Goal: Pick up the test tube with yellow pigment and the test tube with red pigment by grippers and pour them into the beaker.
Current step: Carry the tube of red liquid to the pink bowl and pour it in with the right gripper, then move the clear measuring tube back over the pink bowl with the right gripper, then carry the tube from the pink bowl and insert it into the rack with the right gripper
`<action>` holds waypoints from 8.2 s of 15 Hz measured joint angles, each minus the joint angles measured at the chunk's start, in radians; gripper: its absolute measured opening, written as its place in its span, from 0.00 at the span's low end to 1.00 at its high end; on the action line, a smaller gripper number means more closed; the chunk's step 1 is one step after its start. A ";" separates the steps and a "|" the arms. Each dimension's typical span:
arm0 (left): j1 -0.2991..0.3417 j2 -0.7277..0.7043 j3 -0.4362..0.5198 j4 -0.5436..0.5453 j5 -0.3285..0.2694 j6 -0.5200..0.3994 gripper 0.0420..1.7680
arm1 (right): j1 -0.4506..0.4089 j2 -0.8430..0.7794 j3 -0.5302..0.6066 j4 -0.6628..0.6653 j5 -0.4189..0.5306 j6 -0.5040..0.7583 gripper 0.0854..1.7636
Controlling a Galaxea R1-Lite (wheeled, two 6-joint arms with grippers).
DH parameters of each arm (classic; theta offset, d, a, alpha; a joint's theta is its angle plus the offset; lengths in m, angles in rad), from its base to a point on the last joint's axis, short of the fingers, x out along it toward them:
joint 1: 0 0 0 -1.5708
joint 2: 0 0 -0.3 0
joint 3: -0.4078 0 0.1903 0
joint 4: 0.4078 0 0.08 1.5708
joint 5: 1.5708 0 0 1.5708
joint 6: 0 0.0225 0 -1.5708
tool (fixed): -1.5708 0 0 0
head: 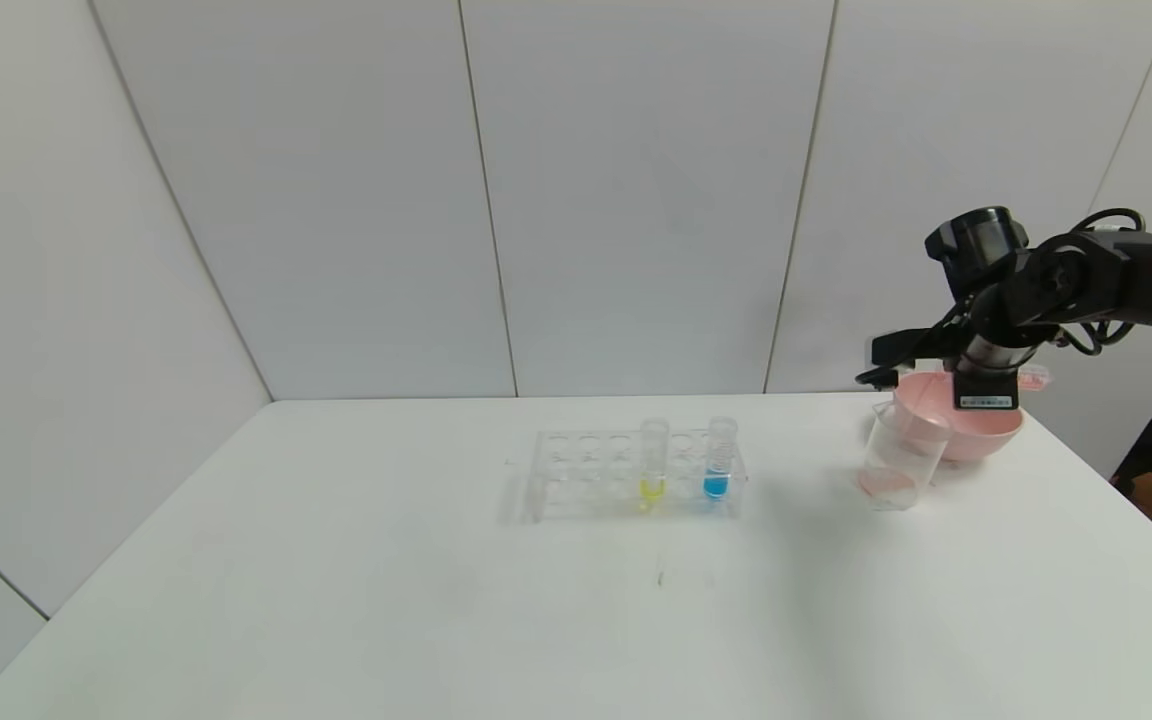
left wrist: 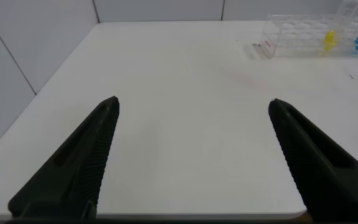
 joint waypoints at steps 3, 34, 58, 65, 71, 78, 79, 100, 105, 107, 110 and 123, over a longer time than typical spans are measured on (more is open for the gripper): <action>0.000 0.000 0.000 0.000 0.000 0.000 0.97 | 0.008 -0.003 0.000 0.000 -0.032 -0.013 0.27; 0.000 0.000 0.000 0.000 0.000 0.000 0.97 | 0.021 -0.029 0.001 0.084 -0.003 -0.084 0.27; 0.000 0.000 0.000 0.000 0.000 0.000 0.97 | -0.353 -0.224 0.024 0.078 1.094 0.583 0.27; 0.000 0.000 0.000 0.000 0.000 0.000 0.97 | -0.360 -0.167 0.042 -0.269 1.088 0.987 0.27; 0.000 0.000 0.000 0.000 0.000 0.000 0.97 | -0.374 -0.121 0.214 -0.626 0.979 1.088 0.27; 0.000 0.000 0.000 0.000 0.000 0.000 0.97 | -0.364 -0.061 0.402 -0.869 0.931 1.188 0.27; 0.000 0.000 0.000 0.000 0.000 0.000 0.97 | -0.364 -0.057 0.423 -0.875 0.930 1.193 0.27; 0.000 0.000 0.000 0.000 0.000 0.000 0.97 | -0.351 0.020 0.483 -0.989 0.932 1.216 0.35; 0.000 0.000 0.000 0.000 0.000 0.000 0.97 | -0.352 0.024 0.484 -0.994 0.933 1.215 0.64; 0.000 0.000 0.000 0.000 0.000 0.000 0.97 | -0.352 0.024 0.484 -1.000 0.931 1.216 0.72; 0.000 0.000 0.000 0.000 0.000 0.000 0.97 | -0.351 0.024 0.484 -0.996 0.931 1.216 0.79; 0.000 0.000 0.000 0.000 0.000 0.000 0.97 | -0.246 -0.179 0.611 -0.996 0.860 1.279 0.93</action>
